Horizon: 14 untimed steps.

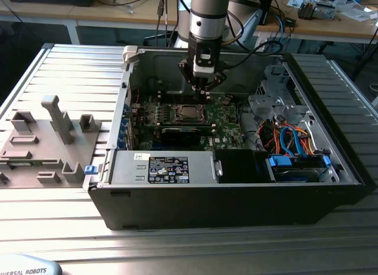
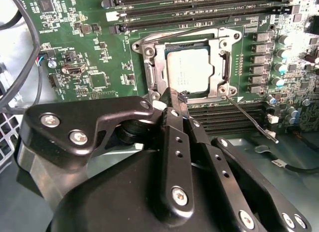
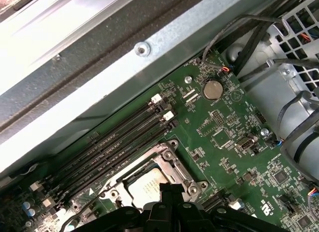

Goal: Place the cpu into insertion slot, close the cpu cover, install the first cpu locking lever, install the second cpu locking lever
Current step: 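Install the first cpu locking lever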

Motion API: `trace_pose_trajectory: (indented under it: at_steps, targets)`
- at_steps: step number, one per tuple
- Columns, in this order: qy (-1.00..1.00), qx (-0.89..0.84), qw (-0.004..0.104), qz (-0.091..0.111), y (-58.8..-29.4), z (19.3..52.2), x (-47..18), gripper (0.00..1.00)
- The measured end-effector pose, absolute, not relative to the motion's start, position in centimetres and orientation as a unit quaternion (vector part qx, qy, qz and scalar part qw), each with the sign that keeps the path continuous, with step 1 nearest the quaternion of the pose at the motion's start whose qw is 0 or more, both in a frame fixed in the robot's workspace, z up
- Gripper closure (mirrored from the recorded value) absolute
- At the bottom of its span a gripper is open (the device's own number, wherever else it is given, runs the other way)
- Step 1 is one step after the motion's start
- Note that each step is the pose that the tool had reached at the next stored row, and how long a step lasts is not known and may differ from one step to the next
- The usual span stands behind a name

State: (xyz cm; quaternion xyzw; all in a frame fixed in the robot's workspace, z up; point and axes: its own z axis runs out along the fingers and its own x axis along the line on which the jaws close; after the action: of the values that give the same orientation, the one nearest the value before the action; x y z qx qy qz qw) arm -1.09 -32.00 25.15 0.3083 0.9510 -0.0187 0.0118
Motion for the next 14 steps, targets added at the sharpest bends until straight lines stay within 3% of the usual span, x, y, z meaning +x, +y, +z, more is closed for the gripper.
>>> trace_pose_trajectory:
  at_steps: [14]
  targets:
    - [0.956,0.292,0.012,-0.018,-32.0,25.15,-1.09,0.89]
